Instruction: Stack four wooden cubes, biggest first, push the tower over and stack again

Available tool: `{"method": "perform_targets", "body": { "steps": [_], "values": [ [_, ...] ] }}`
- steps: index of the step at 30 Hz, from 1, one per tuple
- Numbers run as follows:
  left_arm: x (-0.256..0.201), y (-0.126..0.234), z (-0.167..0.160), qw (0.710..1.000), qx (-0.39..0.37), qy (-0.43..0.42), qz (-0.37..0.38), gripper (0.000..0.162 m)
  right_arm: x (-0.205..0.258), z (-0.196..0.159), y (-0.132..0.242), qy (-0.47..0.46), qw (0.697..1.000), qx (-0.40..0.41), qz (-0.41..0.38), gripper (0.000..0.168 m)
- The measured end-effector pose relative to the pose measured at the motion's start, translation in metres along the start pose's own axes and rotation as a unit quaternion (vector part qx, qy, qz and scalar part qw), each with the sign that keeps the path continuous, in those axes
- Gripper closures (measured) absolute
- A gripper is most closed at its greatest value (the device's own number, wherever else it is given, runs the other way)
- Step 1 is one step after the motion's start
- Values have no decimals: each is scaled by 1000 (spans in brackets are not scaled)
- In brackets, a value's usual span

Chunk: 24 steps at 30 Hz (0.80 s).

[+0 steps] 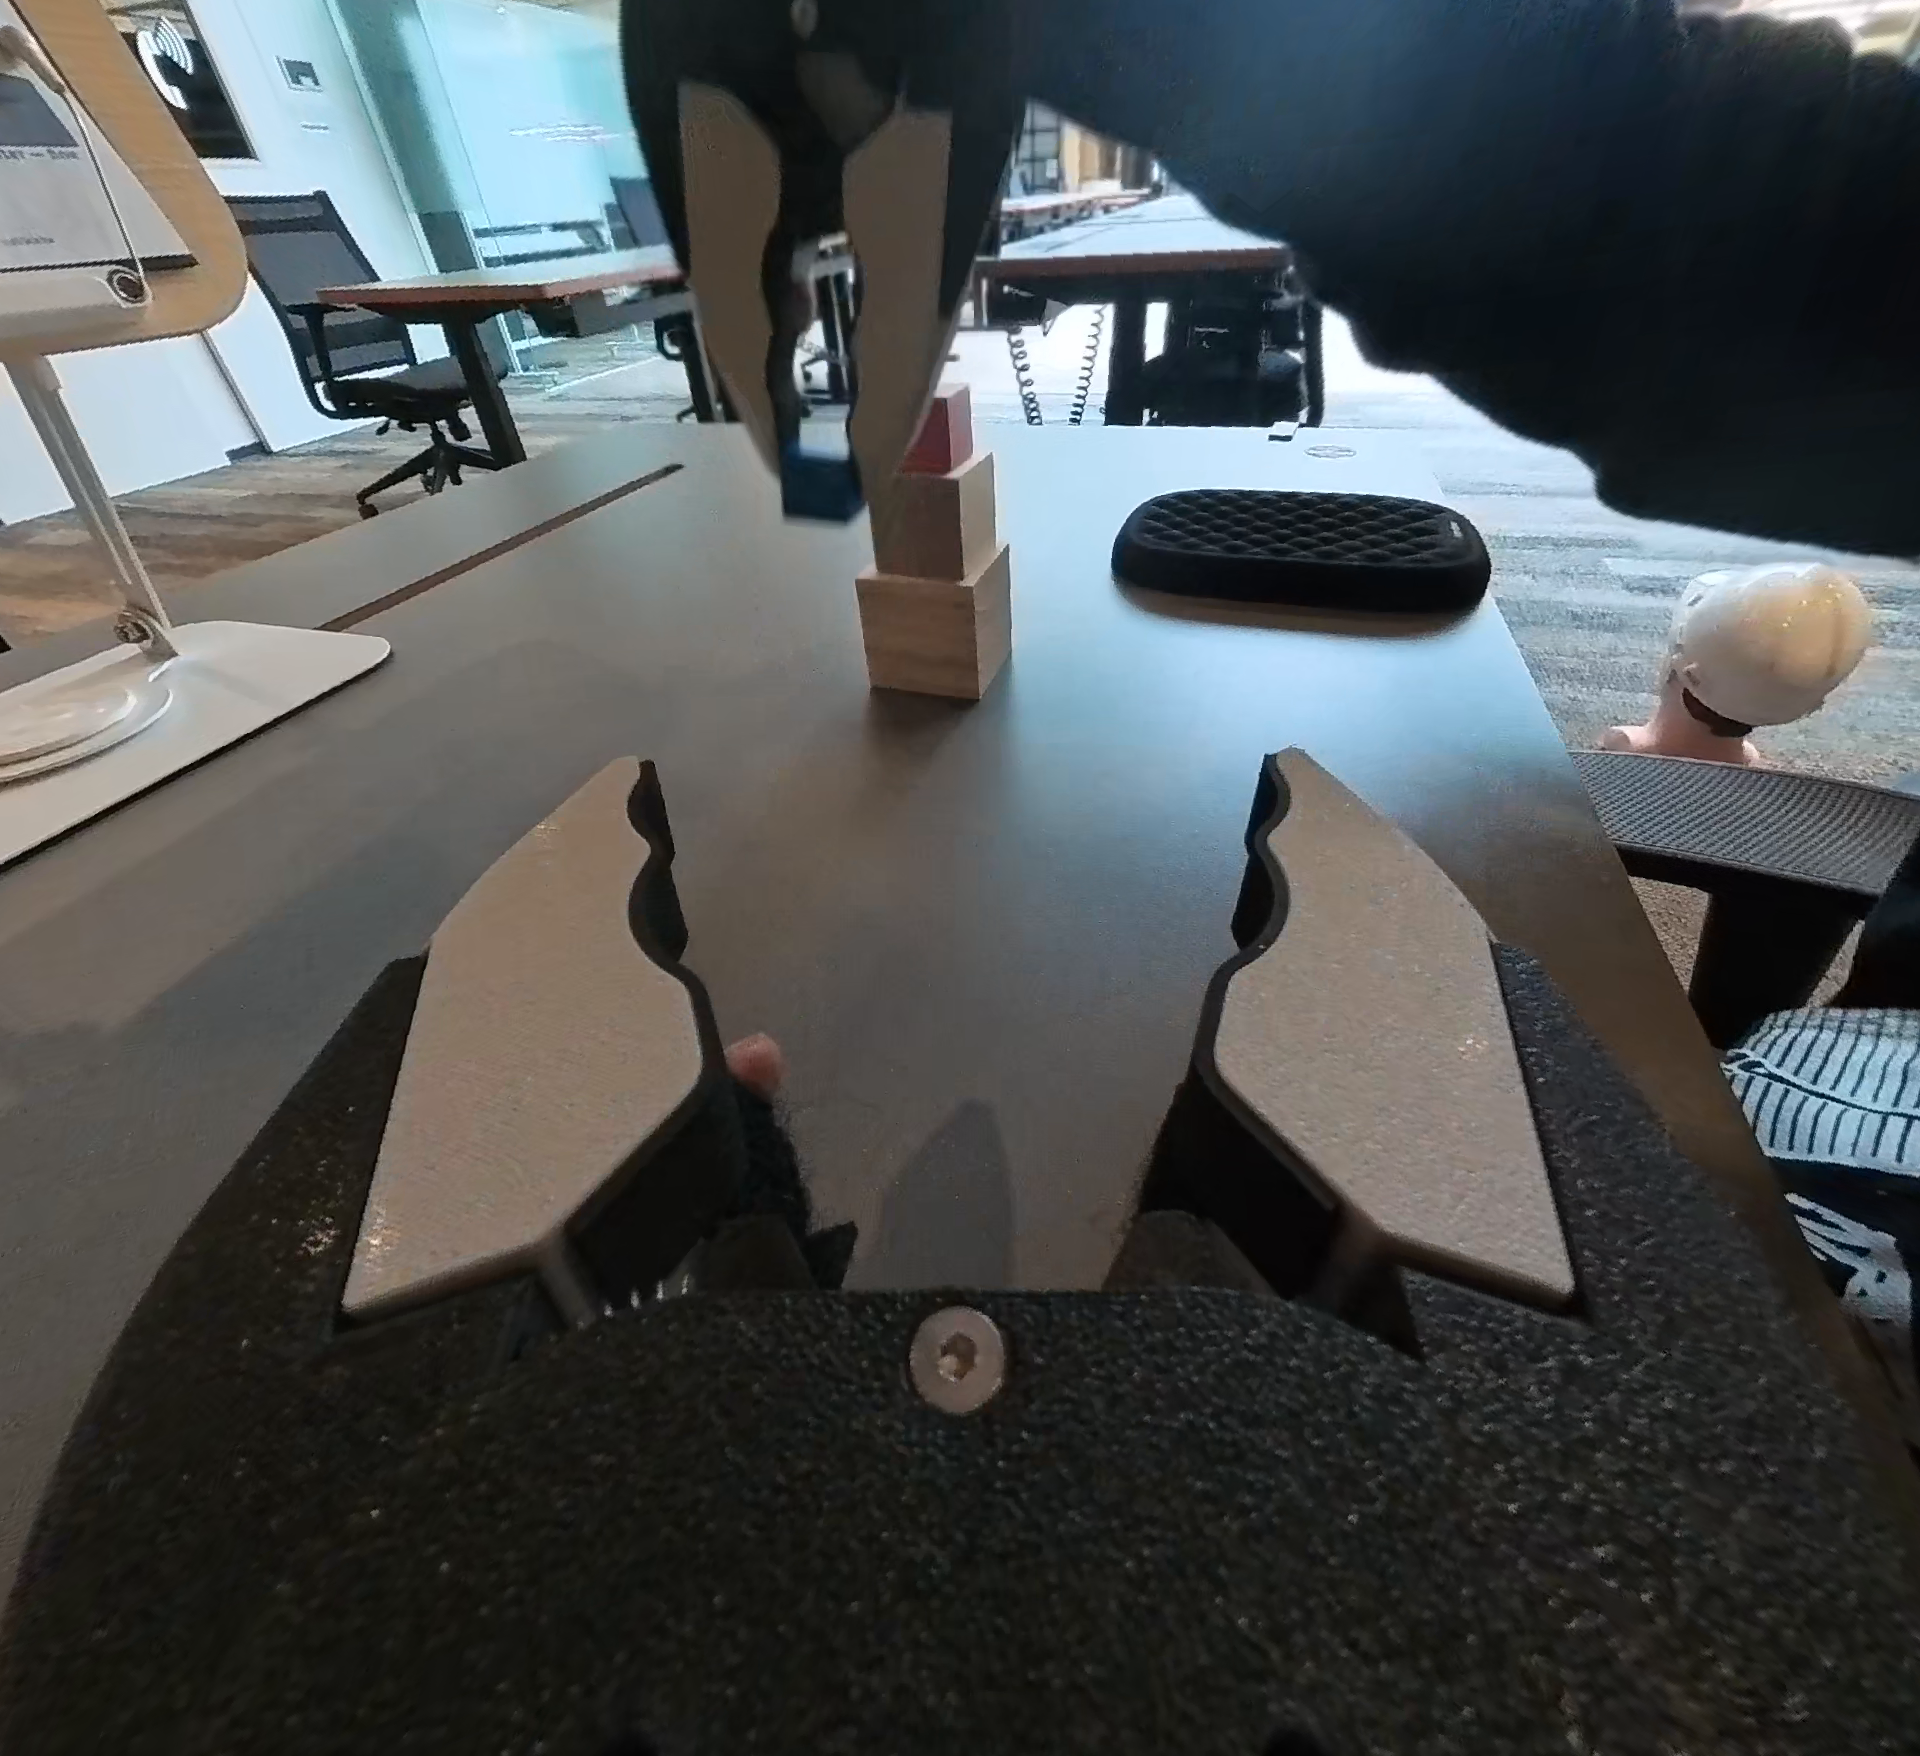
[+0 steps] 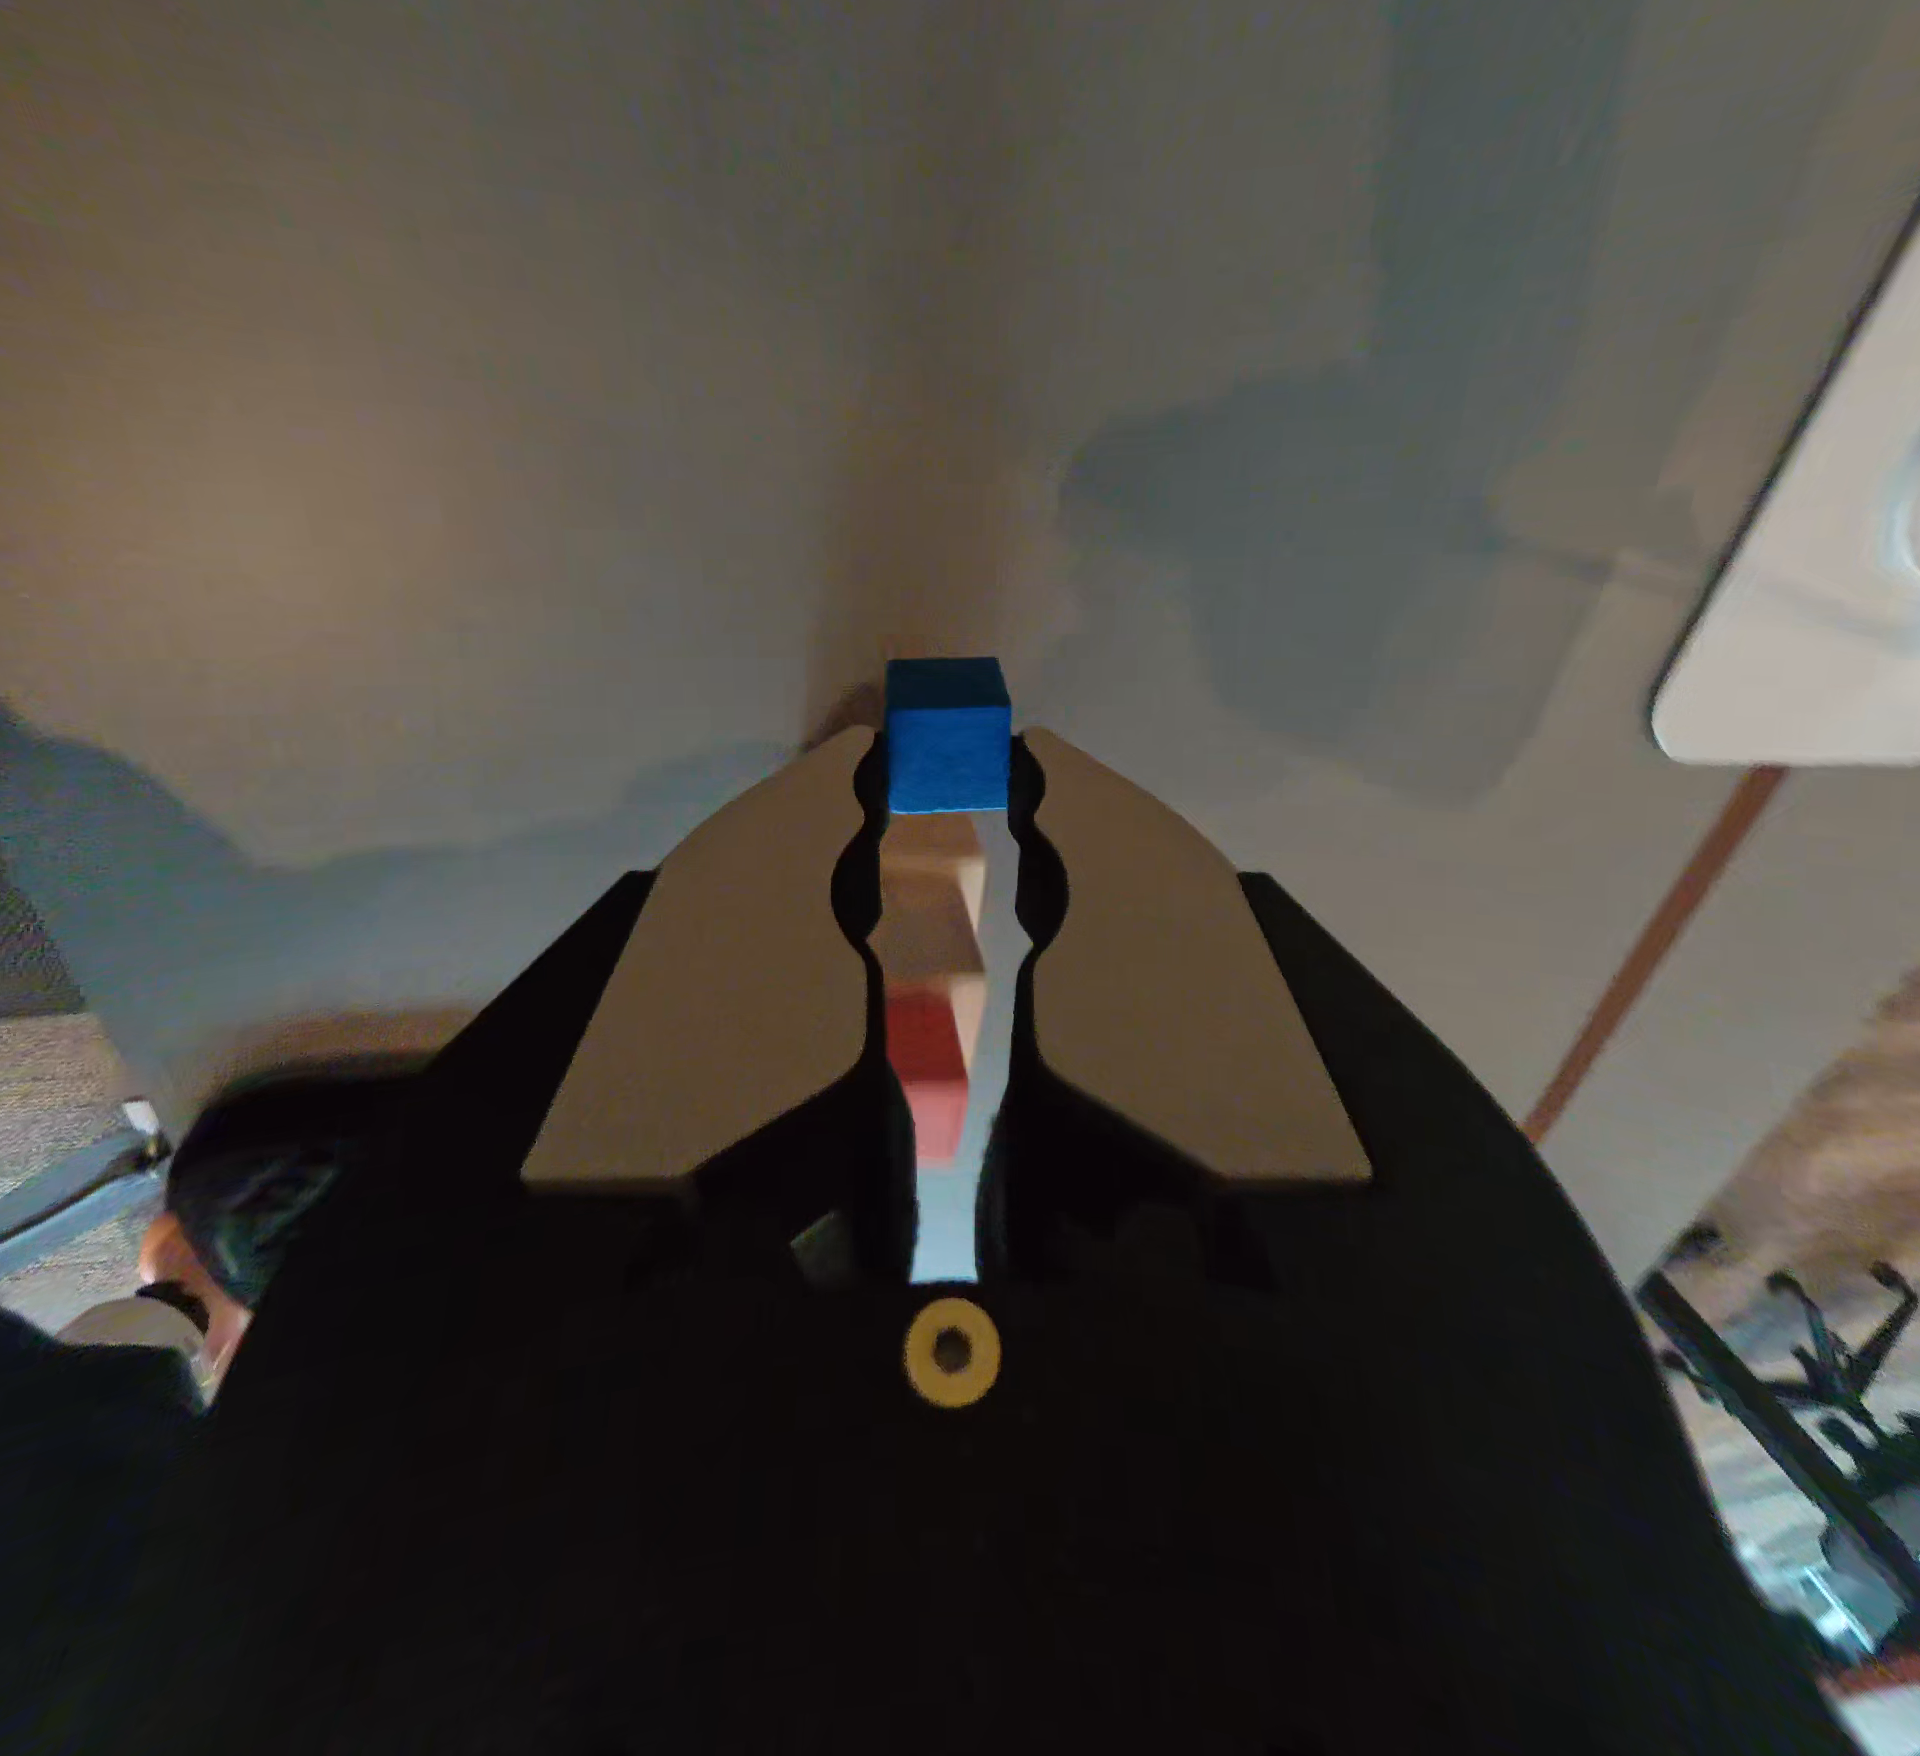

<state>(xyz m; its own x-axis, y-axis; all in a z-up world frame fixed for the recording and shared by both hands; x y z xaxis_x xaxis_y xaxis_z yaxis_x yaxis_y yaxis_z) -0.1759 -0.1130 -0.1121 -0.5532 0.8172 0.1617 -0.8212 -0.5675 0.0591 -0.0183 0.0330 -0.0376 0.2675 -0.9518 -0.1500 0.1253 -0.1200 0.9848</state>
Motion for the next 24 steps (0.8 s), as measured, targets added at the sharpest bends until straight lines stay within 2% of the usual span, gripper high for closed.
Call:
{"method": "perform_targets", "body": {
  "steps": [5,11,24],
  "values": [
    [0,0,0,1000,0,0,0,57,-3,-41,40,-20,999,19,-17,147],
    [1,0,0,1000,-2,2,-1,57,1,-75,48,-29,999,40,-12,147],
    [1,0,0,1000,-3,2,-2,58,0,-81,36,-36,999,29,4,147]
  ]
}}
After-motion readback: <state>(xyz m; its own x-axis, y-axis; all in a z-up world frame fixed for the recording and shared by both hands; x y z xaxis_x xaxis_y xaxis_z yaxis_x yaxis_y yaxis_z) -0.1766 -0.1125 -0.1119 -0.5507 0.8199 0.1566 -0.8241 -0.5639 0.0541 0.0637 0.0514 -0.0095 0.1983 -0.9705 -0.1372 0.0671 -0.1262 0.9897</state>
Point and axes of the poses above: each gripper's, where its closed fingertips meet, y back along the fingers, z out of its top, x = y × z across the jaws, the point moved 8 cm from there along y, back along the fingers, and after that the axes turned 6 degrees about -y, right-handed, at the moved point
